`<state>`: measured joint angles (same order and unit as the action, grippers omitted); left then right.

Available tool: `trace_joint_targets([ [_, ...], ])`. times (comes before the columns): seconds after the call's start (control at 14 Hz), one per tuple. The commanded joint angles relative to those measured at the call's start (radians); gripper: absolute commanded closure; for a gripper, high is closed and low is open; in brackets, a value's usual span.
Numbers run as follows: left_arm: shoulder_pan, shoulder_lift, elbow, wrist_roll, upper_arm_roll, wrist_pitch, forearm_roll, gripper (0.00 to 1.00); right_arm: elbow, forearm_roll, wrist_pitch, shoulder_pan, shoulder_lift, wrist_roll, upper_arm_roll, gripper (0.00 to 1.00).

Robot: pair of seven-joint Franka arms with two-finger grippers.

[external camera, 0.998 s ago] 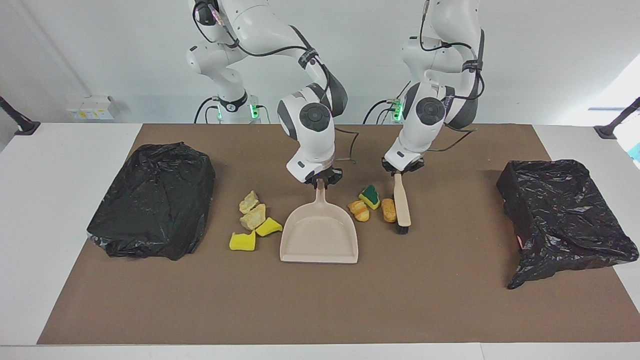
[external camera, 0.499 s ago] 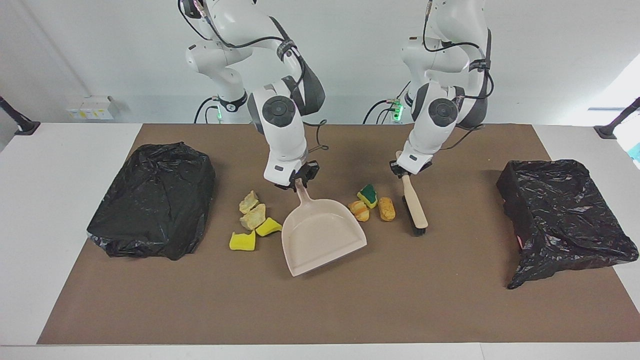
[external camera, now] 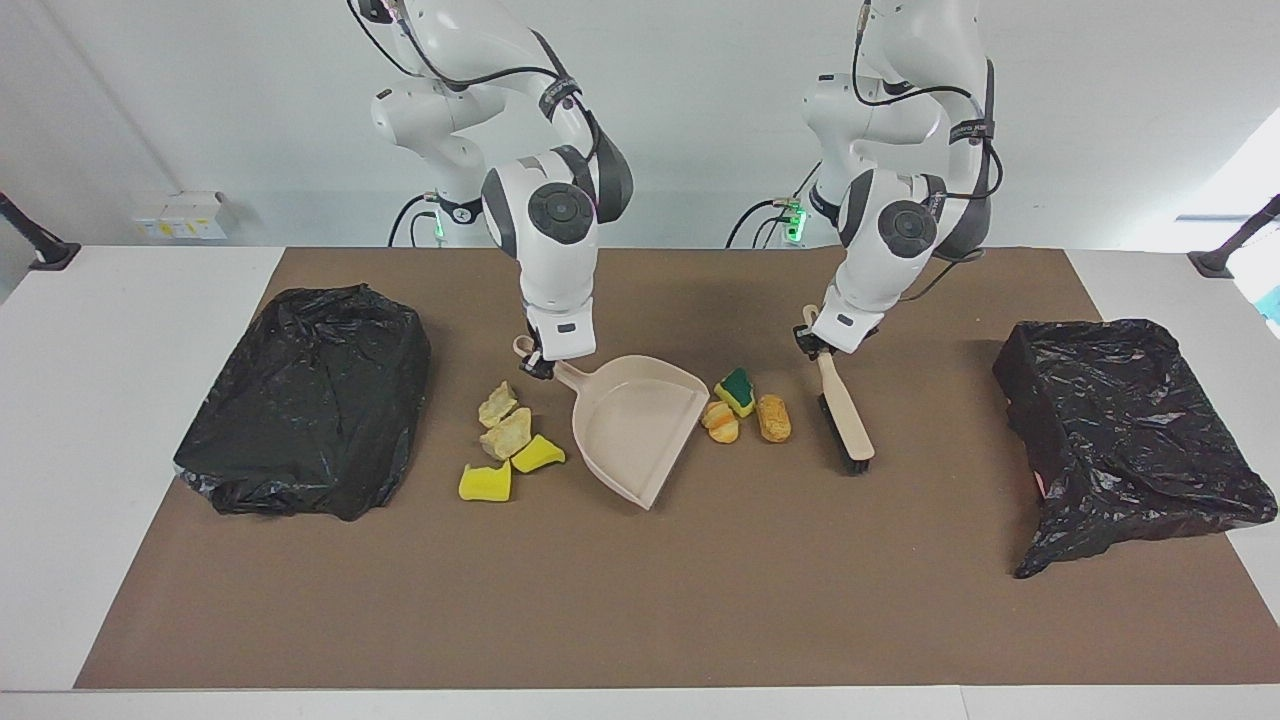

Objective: Sweep and dump trash in bin

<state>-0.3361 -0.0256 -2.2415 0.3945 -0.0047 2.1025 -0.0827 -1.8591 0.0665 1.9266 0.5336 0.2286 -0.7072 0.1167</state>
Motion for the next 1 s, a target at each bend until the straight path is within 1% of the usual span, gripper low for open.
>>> trace_joint_targets([
  [0.0,-0.014,0.016,-0.010,-0.006,0.002,-0.015,-0.008,1.00,-0.061,0.021,0.042,-0.018,-0.044,-0.135,-0.008,1.00],
  [0.14,-0.030,0.022,-0.021,0.000,0.002,-0.007,-0.008,1.00,-0.081,0.021,0.049,-0.006,-0.035,-0.196,-0.008,1.00],
  [0.29,-0.038,0.023,-0.023,0.010,-0.001,0.002,-0.008,1.00,-0.098,0.018,0.101,0.017,-0.032,-0.186,-0.008,1.00],
  [0.43,-0.070,0.029,-0.026,0.029,-0.001,-0.007,-0.011,1.00,-0.101,0.012,0.106,0.016,-0.031,-0.184,-0.008,1.00],
  [0.5,-0.081,0.035,-0.045,0.047,-0.004,0.004,-0.012,1.00,-0.104,0.004,0.110,0.020,-0.025,-0.175,-0.009,1.00],
  [0.57,-0.102,0.035,-0.049,0.059,-0.004,0.007,-0.022,1.00,-0.104,0.004,0.120,0.029,-0.017,-0.137,-0.011,1.00],
  [0.64,-0.141,0.026,-0.049,0.084,-0.003,0.019,-0.044,1.00,-0.106,0.004,0.130,0.051,-0.012,-0.112,-0.011,1.00],
  [0.78,-0.172,0.024,-0.055,0.119,-0.006,0.043,-0.064,1.00,-0.104,0.004,0.129,0.051,-0.008,-0.109,-0.011,1.00],
  [0.93,-0.240,0.024,-0.052,0.148,-0.005,0.079,-0.179,1.00,-0.104,0.004,0.127,0.046,-0.008,-0.112,-0.009,1.00],
])
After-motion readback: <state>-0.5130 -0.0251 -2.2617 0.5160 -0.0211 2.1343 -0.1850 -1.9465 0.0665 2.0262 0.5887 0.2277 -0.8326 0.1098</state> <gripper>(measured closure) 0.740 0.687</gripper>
